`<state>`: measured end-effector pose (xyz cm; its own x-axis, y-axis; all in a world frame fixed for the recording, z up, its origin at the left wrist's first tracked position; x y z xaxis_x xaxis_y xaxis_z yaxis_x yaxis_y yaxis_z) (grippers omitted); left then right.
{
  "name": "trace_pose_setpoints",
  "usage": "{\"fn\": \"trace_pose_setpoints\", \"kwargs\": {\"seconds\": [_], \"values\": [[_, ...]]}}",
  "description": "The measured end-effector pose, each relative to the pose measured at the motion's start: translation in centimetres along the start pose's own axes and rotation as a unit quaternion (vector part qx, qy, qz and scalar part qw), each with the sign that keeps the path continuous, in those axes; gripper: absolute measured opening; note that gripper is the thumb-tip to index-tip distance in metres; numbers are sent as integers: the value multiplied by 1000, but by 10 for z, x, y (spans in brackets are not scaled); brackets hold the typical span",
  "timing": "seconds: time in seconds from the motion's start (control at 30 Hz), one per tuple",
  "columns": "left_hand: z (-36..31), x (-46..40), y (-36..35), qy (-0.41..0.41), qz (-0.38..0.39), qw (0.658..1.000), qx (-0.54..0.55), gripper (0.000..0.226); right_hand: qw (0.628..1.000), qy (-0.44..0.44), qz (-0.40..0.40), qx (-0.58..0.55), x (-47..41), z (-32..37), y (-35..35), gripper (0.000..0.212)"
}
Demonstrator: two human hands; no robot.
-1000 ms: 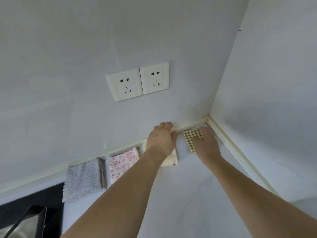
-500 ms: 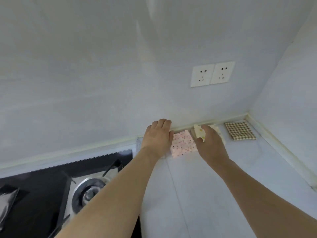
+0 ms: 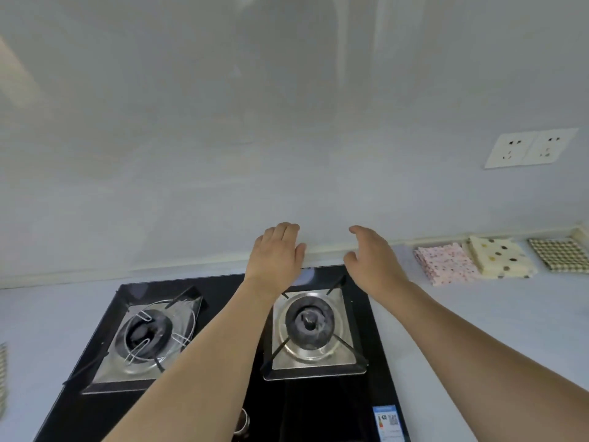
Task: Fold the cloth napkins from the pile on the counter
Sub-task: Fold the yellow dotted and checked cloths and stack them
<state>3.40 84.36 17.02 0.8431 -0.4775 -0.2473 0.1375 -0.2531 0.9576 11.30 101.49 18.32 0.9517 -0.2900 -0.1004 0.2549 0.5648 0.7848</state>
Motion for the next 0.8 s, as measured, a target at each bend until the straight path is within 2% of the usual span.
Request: {"fn": "trace_pose_setpoints", "kwargs": {"seconds": [0.2, 0.4, 0.6, 0.8], "values": [[100, 44, 40, 30, -24, 999, -6, 45, 999, 35, 18, 7, 10, 97, -55, 52], [218, 87, 62, 44, -12, 999, -2, 45, 998, 45, 45, -3, 33, 199, -138, 52], [320, 144, 86, 114, -15, 993, 11, 44, 992, 90, 88, 6, 42, 281, -205, 51], [393, 196, 117, 191, -45, 980, 35, 43, 980, 147, 133, -4, 51, 356, -253, 51]]}}
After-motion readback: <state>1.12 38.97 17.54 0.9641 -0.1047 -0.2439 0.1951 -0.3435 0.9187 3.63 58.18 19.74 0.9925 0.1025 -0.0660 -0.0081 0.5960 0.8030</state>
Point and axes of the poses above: each hand's wrist, its own x-axis away from the middle knuckle, its own y-axis out of the back of the hand, z = x × y, the point moved 2 cm from there along -x, towards the middle knuckle, and after that the axes turned 1 degree about -z, right-handed, at the moved point
